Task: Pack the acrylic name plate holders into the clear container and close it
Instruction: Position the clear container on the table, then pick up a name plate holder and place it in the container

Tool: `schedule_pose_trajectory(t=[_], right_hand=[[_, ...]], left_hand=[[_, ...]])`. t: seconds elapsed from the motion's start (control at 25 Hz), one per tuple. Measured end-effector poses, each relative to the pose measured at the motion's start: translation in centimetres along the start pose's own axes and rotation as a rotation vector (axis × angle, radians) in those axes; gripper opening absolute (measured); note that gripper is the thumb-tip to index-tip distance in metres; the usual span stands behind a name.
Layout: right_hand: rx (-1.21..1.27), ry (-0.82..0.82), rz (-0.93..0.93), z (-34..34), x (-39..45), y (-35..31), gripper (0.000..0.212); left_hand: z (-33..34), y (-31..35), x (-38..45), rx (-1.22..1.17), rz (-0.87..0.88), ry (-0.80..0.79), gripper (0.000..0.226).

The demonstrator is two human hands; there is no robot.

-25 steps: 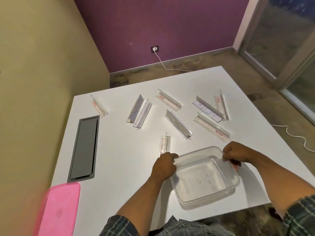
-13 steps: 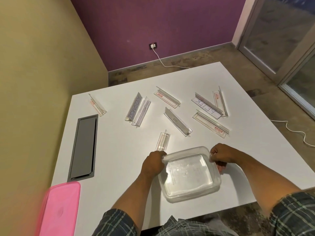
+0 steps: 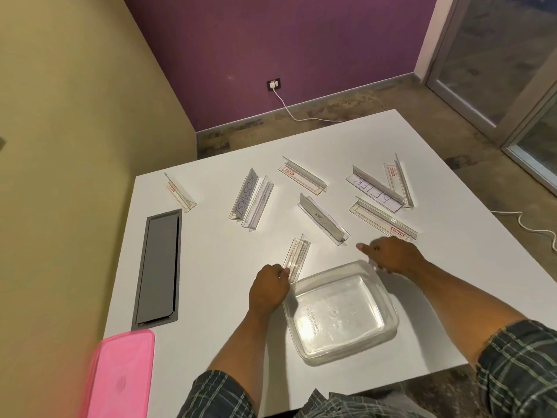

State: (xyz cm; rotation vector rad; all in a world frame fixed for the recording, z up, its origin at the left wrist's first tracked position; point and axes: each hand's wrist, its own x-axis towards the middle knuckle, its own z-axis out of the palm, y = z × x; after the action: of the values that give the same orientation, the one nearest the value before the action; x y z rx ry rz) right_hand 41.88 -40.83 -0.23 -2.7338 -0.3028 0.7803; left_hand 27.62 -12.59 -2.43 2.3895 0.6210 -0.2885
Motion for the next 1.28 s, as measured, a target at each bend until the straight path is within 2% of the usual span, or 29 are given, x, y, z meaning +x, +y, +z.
schedule_pose_trajectory(t=[0.04, 0.12, 0.4, 0.68, 1.0, 1.08, 1.16, 1.28], right_hand=[[0.028, 0.056, -0.013, 0.0, 0.6, -0.8, 0.048], [0.095, 0.068, -0.030, 0.3, 1.8, -3.2, 0.027], [0.070, -0.168, -0.204, 2.8, 5.8, -9.7, 0.060], [0.049, -0.319, -0.248, 4.2, 7.9, -12.1, 0.074], [0.223, -0.303, -0.300, 5.5, 8.7, -13.3, 0.086], [0.156, -0.284, -0.360, 5.5, 8.6, -13.8, 0.089], [-0.012, -0.222, -0.441, 5.3, 8.5, -14.2, 0.092], [-0.225, -0.027, -0.516, 4.2, 8.3, -14.4, 0.089]], left_hand=[[-0.1, 0.1, 0.2, 0.030, -0.011, -0.018, 0.028], [-0.3, 0.1, 0.6, 0.087, -0.020, -0.083, 0.025], [0.0, 0.7, 1.7, 0.075, -0.024, -0.191, 0.027], [0.0, -0.1, 3.4, 0.001, -0.047, -0.117, 0.017], [-1.7, -1.9, 4.5, -0.070, -0.015, 0.105, 0.006], [-2.6, -1.9, 4.5, -0.153, -0.017, 0.167, 0.010], [-3.8, -1.5, 4.7, -0.252, -0.068, 0.195, 0.021], [-5.9, -1.1, 5.4, -0.304, -0.129, 0.205, 0.028]])
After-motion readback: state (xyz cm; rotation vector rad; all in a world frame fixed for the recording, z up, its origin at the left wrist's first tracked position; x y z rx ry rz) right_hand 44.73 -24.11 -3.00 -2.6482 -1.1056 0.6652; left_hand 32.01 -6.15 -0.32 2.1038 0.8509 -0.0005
